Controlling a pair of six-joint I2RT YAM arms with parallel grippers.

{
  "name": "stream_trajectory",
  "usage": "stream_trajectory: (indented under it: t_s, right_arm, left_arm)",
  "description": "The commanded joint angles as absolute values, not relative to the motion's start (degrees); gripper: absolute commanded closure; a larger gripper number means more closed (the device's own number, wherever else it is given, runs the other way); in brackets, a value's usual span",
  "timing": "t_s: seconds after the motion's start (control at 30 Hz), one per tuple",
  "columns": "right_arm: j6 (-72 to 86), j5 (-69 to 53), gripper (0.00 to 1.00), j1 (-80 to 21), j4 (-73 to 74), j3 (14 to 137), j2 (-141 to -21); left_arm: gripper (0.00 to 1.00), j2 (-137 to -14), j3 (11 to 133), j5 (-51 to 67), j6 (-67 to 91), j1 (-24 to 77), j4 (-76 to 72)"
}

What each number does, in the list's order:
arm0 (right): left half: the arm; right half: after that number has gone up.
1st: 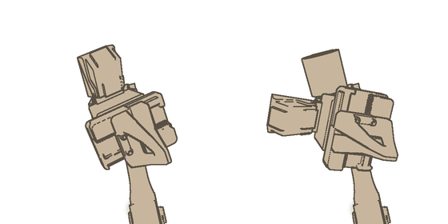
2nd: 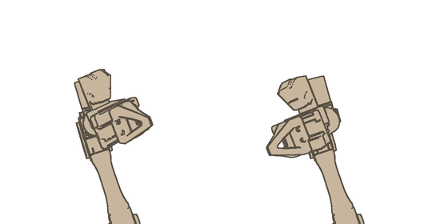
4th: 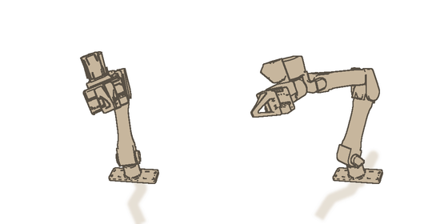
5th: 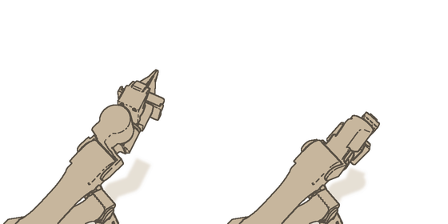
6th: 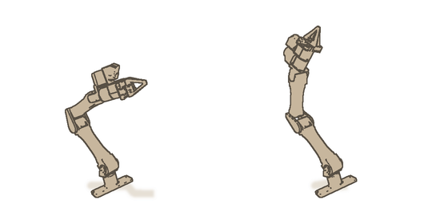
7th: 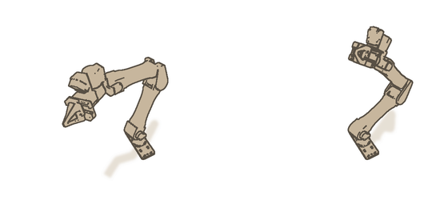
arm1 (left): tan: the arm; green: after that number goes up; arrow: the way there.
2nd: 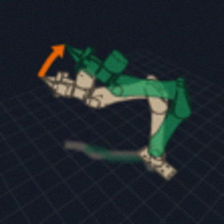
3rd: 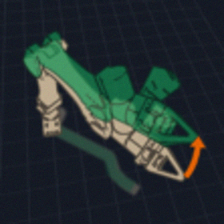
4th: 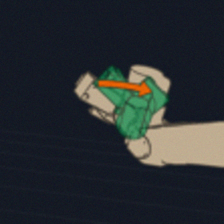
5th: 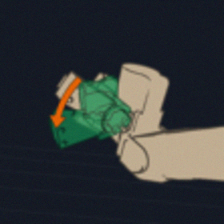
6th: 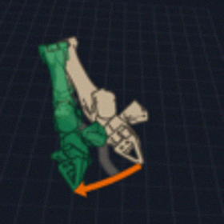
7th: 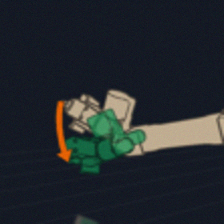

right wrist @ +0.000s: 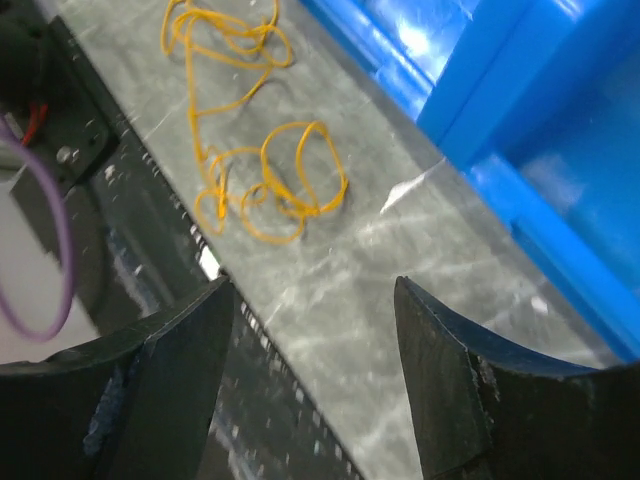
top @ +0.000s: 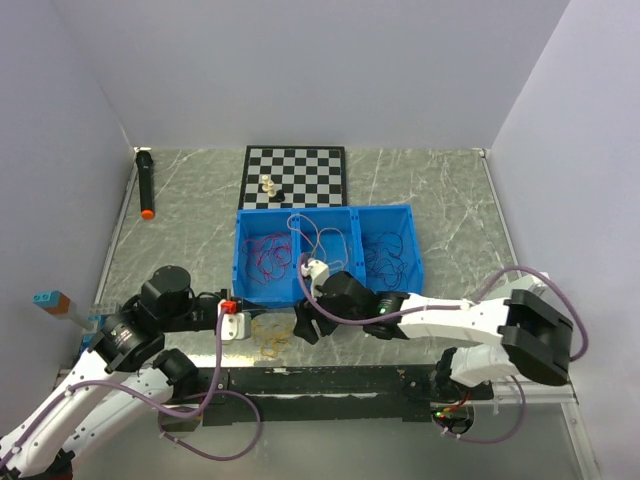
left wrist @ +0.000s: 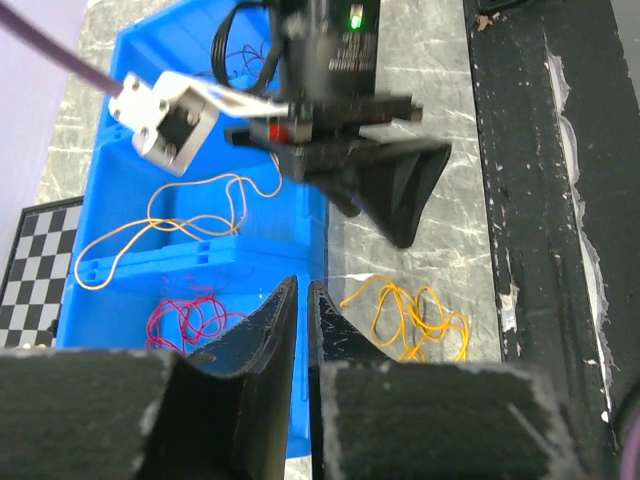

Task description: Untangle the cables

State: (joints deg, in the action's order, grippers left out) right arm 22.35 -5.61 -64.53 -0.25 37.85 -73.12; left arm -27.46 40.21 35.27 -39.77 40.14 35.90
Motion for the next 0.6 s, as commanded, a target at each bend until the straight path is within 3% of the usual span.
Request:
stream_trajectory:
  t_s: [0.0,0.2,0.33,0.47,0.5,0.53,0.57]
  right_arm:
    - [22.94,-2.55,0.28,-65.21,-12.99,38.58,-77.77]
    - [22.68,-2.11,0.28,-65.21,-18.28,40.95,-85.94]
    - [22.41,-2.2,0.36,-65.13,-18.81,43.32,-90.25]
    - [21.89,-0.62,0.66,-65.21,-18.81,44.03,-89.57]
    - [21.36,1.56,0.86,-65.65,-17.42,43.51,-86.34]
    - [21.01,3.06,0.97,-66.09,-15.84,43.42,-83.96]
    - [20.4,4.21,1.0,-66.62,-14.25,43.33,-80.8]
  left_arm:
    - [0.86,-26.9,41.66,35.95,-41.49,39.81,36.83]
    - [0.85,-25.93,41.4,36.12,-39.55,39.81,35.95]
    - [0.85,-25.67,41.4,36.03,-39.2,39.82,35.6]
    - [0.85,-25.84,41.22,35.86,-38.94,39.82,35.42]
    - [0.85,-25.67,40.7,35.77,-38.76,39.81,35.07]
    - [0.84,-25.58,40.35,35.95,-38.32,39.9,34.55]
    - [0.84,-25.4,39.65,36.03,-37.36,39.82,33.58]
